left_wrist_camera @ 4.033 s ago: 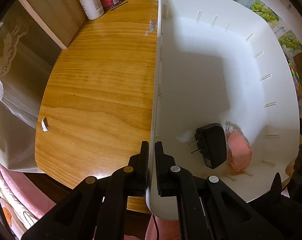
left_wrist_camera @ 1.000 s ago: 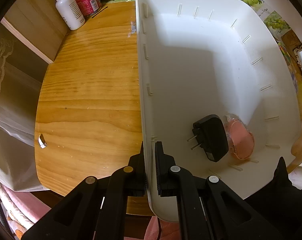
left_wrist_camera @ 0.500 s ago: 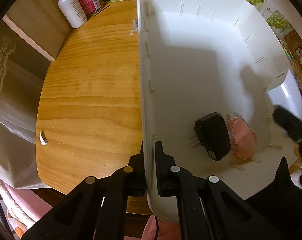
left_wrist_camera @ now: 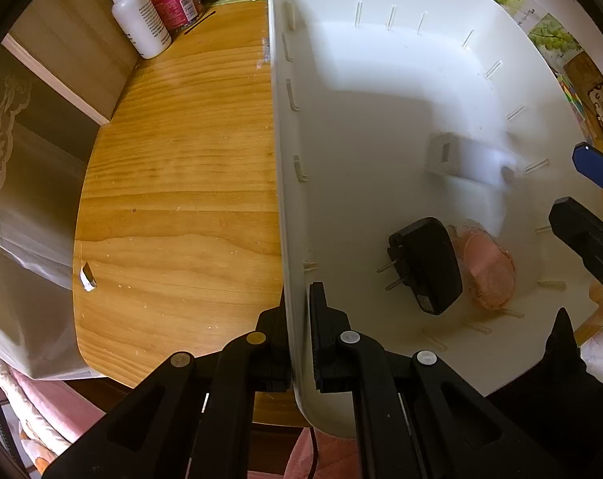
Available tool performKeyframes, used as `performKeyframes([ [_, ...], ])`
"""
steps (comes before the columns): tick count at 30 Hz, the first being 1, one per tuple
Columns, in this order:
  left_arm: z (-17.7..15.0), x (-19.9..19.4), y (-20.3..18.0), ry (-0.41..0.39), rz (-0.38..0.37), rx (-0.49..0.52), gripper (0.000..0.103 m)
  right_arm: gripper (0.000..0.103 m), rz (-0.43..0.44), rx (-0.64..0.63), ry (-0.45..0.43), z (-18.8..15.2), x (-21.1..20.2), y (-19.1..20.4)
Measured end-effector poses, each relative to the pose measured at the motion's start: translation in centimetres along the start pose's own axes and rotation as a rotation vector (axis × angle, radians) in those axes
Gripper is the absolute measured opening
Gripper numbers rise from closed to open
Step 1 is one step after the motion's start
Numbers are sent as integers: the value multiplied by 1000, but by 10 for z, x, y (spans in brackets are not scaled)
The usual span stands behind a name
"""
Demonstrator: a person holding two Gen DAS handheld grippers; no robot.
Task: Organize rigid objects
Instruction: 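Drop the white charger into the tray and withdraw the right tool, then move the right tool to the blue dental-floss box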
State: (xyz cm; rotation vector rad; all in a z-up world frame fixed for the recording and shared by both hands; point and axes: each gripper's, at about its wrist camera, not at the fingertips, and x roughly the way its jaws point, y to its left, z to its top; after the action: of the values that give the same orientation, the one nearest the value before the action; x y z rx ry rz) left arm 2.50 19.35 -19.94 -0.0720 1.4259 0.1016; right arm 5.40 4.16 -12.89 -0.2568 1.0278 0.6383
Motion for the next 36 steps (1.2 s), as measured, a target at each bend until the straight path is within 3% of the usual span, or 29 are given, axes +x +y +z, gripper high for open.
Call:
performKeyframes([
  [3,-1,0,-1,-1,2,1,6,65,-9,14,-5,-1,-2,-2],
  [8,-1,-1,-1,-2,4,3,6,67,-40,63,-19,-3,-9,-17],
  [10,-1,-1,-2,-1,2,-1,6,72,-58,101,-28,-4,-14,-28],
  [21,0,-1,-6,6,22,-15,7,79,-150,317,-37,-22,-38,-96],
  [36,8,2,3,18,14,-70,7,81,-238,607,94,-59,-45,-207],
])
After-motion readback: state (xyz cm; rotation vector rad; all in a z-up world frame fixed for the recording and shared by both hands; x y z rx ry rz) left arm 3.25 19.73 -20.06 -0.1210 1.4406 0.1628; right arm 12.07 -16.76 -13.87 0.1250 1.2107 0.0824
